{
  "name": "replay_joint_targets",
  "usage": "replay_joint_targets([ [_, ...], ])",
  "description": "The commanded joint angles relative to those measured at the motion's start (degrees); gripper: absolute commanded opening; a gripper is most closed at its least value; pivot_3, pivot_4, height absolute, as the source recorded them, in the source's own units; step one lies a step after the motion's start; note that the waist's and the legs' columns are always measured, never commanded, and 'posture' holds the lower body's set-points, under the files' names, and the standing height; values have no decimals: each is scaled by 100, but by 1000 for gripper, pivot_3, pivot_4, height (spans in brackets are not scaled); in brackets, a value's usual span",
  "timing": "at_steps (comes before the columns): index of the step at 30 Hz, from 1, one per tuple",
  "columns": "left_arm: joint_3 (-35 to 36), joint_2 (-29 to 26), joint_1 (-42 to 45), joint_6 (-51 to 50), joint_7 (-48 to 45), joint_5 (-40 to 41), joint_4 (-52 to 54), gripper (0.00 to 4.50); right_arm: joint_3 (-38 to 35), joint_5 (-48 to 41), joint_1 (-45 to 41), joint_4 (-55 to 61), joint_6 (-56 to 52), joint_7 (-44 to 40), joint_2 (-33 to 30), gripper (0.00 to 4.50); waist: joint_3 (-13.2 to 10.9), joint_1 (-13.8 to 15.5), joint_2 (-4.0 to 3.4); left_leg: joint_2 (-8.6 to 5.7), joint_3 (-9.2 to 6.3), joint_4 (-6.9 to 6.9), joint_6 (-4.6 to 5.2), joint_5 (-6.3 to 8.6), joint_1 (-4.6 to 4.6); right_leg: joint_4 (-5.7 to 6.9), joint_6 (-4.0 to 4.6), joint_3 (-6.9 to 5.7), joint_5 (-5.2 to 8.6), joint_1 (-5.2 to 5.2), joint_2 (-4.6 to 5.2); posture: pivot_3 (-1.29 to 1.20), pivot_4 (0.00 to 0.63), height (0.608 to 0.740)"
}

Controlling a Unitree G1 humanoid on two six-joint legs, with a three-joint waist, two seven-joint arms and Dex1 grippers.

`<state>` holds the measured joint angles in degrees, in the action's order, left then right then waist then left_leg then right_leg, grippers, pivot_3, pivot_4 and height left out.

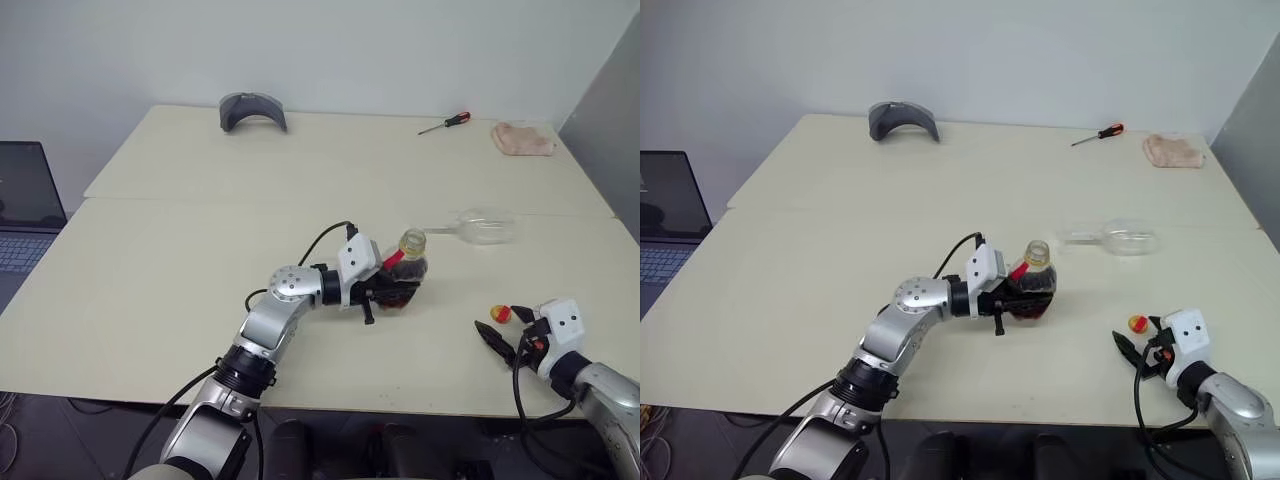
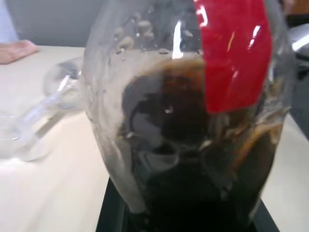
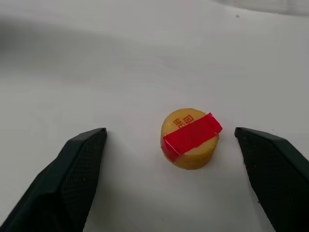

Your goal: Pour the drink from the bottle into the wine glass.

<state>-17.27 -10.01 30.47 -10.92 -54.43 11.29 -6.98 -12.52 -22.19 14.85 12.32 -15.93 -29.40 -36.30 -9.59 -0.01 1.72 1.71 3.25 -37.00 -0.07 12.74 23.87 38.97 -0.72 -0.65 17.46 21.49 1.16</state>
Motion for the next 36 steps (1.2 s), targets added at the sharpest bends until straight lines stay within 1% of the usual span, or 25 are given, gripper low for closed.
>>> replay_joint_targets([
  [1,481,13,153,125,527,31,83,742,-326,292,-35,528,361,-270,-392,4500,-1,2,-1,-2,1,0,0,0,1,0,0,0,0,0,1,0,150,740],
  [7,1111,93,171,315,1598,-101,-316,741,154,-158,-862,1697,-352,-778,-783,4500,-2,-46,0,9,-4,2,-1,0,-4,4,0,1,0,4,-9,0,150,740],
  [10,1733,-128,247,437,2084,-21,-751,741,1072,-75,-2005,1938,-794,-1062,-796,4500,-6,-59,6,12,-7,1,-1,0,-3,5,1,-3,-1,4,-10,0,150,740],
  [13,2171,-424,431,786,2435,-57,-1374,740,1816,-8,-3021,1677,-1136,-1217,-470,4500,-11,-75,16,13,-9,3,-2,-1,-3,9,2,-5,-2,8,-10,0,150,740],
  [15,2459,-680,657,1115,2766,-146,-1970,739,2180,-46,-3750,1344,-1487,-1131,-1,4500,-14,-55,20,12,-10,3,-2,-1,0,8,28,-8,-16,12,-7,0,150,740],
  [18,2710,-915,929,1493,3090,-208,-2674,739,2461,168,-4369,968,-1688,-1033,415,4500,-16,-6,26,7,-5,1,-3,-2,11,10,31,-9,-19,22,3,0,150,740],
  [24,2885,-1134,1269,2028,3231,-266,-3647,739,2626,391,-4753,737,-1790,-975,748,4500,-14,125,29,-11,0,-20,-20,-12,57,-2,31,-20,-20,43,35,0,150,740],
  [27,3015,-1210,1495,2128,3162,-162,-4243,739,2720,527,-4829,742,-1831,-887,903,4500,-14,120,29,-9,1,-32,-22,-13,84,13,28,-22,-23,76,35,0,150,740],
  [31,3067,-1256,1671,2348,3045,-157,-4778,739,2821,751,-4863,789,-1899,-774,1017,4500,-14,97,29,-1,-5,-34,-3,-2,83,27,33,-29,-26,78,24,0,150,740],
  [34,3096,-1277,1781,2494,2972,-162,-5029,739,2791,753,-4852,911,-2368,-535,1176,4500,-14,83,29,1,-7,-48,-2,-2,83,46,33,-29,-26,80,23,0,150,740],
  [36,3114,-1290,1831,2581,2980,-187,-5159,739,2667,585,-4832,1029,-2808,-367,1366,4500,-14,66,29,2,-7,-58,-2,-2,83,56,33,-29,-26,81,23,0,150,740],
])
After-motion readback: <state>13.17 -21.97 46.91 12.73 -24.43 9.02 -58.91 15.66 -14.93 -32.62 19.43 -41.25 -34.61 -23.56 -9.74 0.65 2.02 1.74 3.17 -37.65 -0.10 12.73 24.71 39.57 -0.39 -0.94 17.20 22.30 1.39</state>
